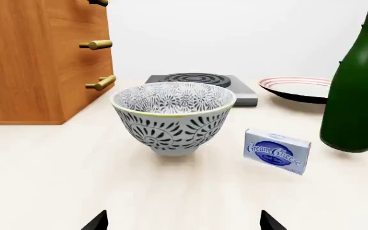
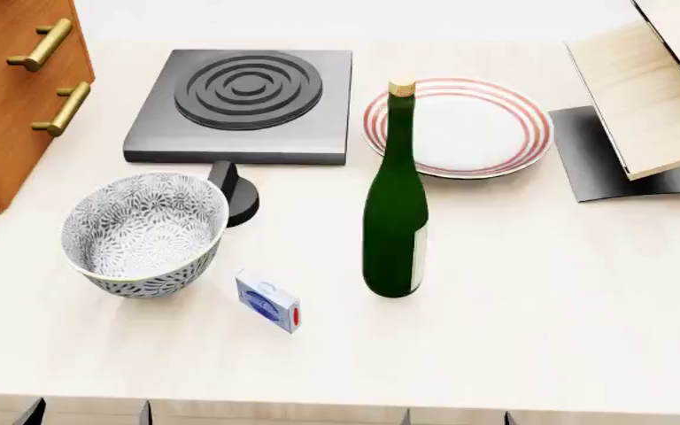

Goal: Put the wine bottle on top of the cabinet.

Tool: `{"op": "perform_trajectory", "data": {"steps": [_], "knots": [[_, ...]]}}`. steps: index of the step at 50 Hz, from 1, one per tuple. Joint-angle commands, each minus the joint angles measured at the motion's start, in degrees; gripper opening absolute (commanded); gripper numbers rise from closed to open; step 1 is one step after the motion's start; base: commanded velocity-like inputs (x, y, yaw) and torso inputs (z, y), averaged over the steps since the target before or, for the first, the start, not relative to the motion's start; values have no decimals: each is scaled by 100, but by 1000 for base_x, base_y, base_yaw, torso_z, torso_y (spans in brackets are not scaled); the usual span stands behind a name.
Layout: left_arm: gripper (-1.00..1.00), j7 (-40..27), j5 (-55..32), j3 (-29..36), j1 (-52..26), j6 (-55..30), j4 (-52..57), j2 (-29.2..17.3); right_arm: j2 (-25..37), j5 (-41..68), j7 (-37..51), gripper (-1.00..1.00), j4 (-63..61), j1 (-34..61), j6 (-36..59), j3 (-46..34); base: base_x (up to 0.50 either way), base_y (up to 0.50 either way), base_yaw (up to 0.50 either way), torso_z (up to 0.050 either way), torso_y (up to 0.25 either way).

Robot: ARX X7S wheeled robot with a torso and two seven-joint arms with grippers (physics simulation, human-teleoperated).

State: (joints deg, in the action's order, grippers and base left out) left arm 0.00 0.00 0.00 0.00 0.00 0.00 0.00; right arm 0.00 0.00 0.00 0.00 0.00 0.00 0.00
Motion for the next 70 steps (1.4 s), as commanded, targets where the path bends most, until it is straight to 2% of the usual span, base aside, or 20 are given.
{"op": "perform_trajectory", "data": {"steps": [1, 21, 31, 32, 33, 70], "knots": [[100, -52, -56, 53, -4, 29, -31, -55, 125, 125, 155, 100, 5, 8, 0, -155, 0, 0, 0, 0, 0], [100, -370, -364, 385, -49, 136, -101, -342, 376, 218, 471, 100, 83, 54, 33, -496, 0, 0, 0, 0, 0], [100, -645, -293, 460, -92, -92, -60, -406, 444, 274, 570, 100, 73, 55, 28, -581, 0, 0, 0, 0, 0], [100, -3987, -1960, 4009, -1296, 555, -478, -2629, 1458, 2129, 1232, -100, 162, 318, -523, -1394, 0, 0, 0, 0, 0], [100, -426, 423, 56, -98, -165, -59, -71, 63, -111, 121, 100, 94, 39, 22, -123, 0, 0, 0, 0, 0], [100, -925, 76, 521, -133, -309, -60, -455, 468, 175, 710, 100, 215, 131, 228, -614, 0, 0, 0, 0, 0]]}}
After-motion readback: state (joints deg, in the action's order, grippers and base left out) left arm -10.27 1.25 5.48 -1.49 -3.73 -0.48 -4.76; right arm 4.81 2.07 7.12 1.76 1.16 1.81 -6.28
